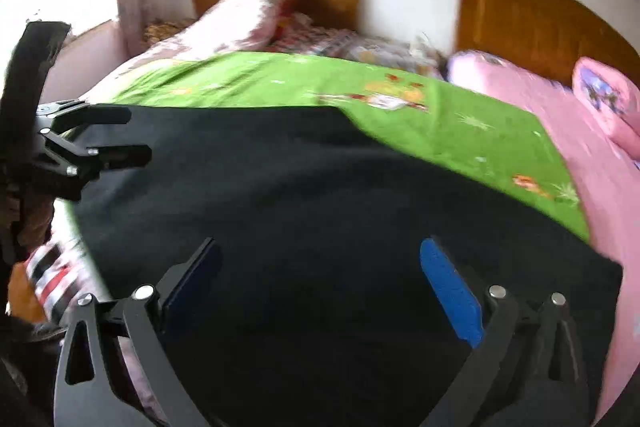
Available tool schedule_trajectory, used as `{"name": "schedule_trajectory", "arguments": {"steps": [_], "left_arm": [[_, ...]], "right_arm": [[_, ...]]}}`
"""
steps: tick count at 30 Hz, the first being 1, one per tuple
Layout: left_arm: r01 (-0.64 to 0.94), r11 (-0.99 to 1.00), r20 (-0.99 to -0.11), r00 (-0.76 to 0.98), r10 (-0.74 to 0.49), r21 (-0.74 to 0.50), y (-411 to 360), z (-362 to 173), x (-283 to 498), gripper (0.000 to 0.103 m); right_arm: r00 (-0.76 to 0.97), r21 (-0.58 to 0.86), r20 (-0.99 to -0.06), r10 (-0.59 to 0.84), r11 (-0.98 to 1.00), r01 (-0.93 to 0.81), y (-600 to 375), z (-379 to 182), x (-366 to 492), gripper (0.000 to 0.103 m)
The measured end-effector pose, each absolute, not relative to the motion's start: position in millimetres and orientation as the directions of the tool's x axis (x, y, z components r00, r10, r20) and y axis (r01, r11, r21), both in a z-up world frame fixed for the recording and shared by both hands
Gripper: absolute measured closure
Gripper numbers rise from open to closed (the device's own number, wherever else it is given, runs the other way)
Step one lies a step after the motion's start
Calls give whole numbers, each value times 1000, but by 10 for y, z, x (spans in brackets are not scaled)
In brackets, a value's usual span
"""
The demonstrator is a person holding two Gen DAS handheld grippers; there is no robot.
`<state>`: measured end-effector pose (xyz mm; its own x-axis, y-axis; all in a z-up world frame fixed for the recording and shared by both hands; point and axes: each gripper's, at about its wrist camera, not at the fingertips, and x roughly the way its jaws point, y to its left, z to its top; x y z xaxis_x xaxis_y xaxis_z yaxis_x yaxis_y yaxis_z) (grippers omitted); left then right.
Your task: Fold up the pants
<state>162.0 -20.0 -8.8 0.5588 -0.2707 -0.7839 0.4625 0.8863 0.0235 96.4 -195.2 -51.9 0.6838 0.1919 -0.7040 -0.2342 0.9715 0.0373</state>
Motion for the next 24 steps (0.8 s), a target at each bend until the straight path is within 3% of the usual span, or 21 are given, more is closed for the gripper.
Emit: {"name": "schedule_trajectory", "arguments": {"steps": [2, 8, 11, 14, 21, 24], "left_arm": [[506, 862, -823, 476, -310, -32, -595, -214, 1983, 2], [495, 869, -840, 480, -254, 20, -1143, -645, 2613, 1], [436, 899, -844, 496, -204, 39, -1195, -720, 2850, 1], [418, 907, -858, 447, -254, -51, -1147, -786, 2997, 1], [411, 911, -764, 600, -237, 41, -1229, -563, 2702, 2], [463, 879, -767, 603, -217, 116, -1479, -611, 2593, 2]], "right_arm": [[670, 64, -715, 201, 972, -225, -2084, -542, 1135, 6], [526, 104, -837, 152, 987, -120, -2593, -955, 1464, 7], [521, 87, -838, 162, 982, -166, -2694, -985, 1237, 7], [548, 74, -819, 170, 978, -193, -2754, -1016, 1011, 7], [659, 116, -737, 149, 989, -94, -3015, -783, 570, 7], [641, 105, -763, 88, 994, -11, -3263, -978, 376, 7]]}}
